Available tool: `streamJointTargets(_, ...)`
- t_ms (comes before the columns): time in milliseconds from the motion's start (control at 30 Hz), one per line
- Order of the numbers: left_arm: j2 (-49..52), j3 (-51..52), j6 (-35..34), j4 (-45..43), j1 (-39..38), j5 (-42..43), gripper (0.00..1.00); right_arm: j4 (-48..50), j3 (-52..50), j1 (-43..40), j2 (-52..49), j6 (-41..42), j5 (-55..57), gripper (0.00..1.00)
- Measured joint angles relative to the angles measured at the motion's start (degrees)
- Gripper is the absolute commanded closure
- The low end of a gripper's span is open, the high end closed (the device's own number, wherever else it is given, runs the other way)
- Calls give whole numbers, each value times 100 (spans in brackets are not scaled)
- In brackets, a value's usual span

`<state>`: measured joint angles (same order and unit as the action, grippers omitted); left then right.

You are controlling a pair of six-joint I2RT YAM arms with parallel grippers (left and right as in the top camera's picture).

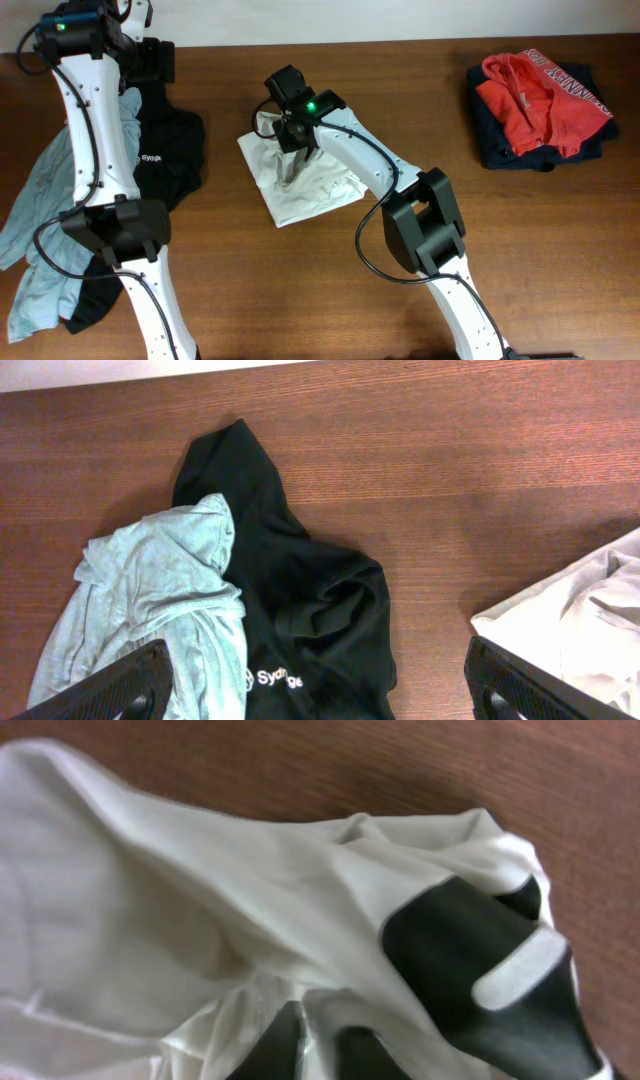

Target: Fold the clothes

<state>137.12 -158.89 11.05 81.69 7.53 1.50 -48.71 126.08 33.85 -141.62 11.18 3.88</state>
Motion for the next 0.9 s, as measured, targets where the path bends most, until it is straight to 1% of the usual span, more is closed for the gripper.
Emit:
streamJointTargets(233,0,0,0,9,0,0,7,133,2,-28,-9,-24,7,96)
streamJointTargets(367,0,0,0,9,0,0,7,-199,188,-22,-9,-31,-199,96)
streamJointTargets(533,0,0,0,9,0,0,7,-807,890,70,-7,-28,-483,96)
streamJointTargets(667,0,0,0,9,0,0,7,-1172,1353,315,-4,-31,-564,96)
streamJointTargets(900,0,0,0,-11,0,0,7,-1390,1458,796,-4,-31,-651,96)
